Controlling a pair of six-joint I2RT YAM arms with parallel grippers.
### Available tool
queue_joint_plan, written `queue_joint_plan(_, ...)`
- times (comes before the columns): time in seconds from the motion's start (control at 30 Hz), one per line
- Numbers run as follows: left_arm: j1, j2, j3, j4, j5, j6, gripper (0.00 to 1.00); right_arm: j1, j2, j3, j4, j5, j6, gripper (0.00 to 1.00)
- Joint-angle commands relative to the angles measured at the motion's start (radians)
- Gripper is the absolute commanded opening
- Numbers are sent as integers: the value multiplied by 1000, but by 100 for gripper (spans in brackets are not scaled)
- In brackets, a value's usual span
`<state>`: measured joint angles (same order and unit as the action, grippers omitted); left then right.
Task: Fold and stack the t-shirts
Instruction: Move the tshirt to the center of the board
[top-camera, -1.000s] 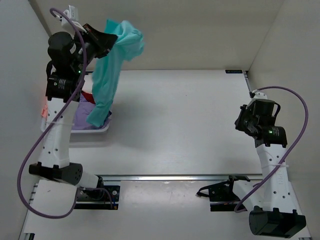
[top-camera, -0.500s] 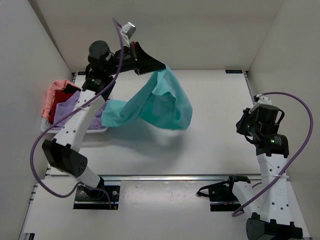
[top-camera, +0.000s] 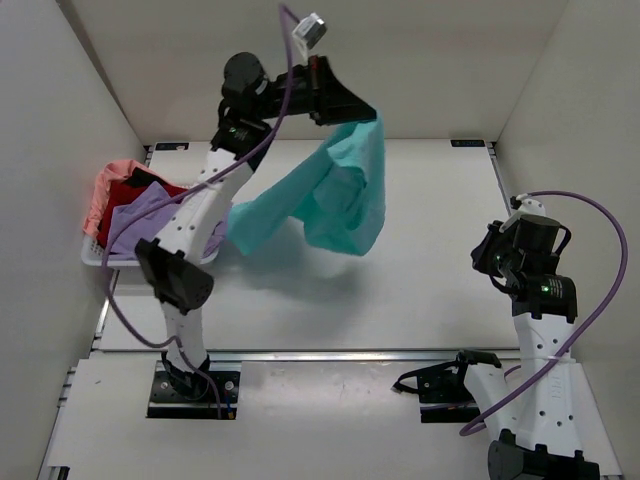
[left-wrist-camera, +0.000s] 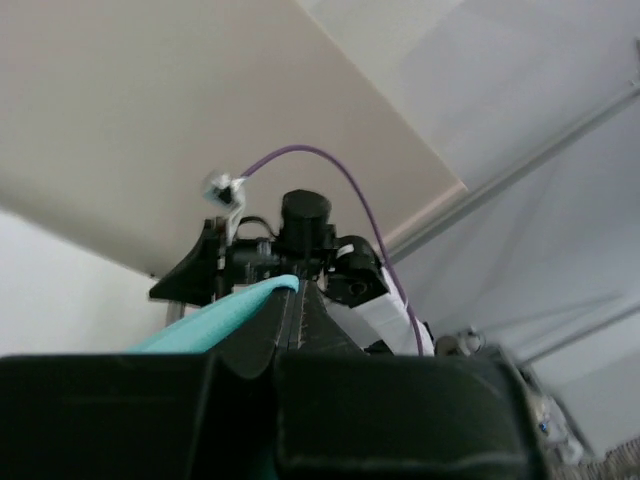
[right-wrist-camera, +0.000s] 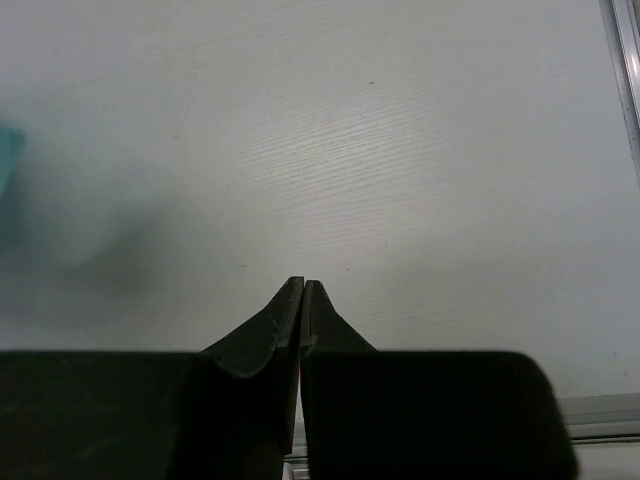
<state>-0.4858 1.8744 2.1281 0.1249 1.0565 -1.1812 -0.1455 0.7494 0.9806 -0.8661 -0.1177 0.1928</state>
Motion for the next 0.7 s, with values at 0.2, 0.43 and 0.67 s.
queue_joint_plan(0.2, -74, 79, 242, -5, -137, 41, 0, 18, -5, 13, 33, -4, 8, 1)
queue_joint_plan(0.43, 21, -398, -431, -480, -899, 476, 0, 29, -19, 6, 24, 3, -4, 0)
queue_joint_plan(0.67, 219, -653, -911, -789, -923, 491, 51, 44, -33, -52, 32, 10, -13, 0)
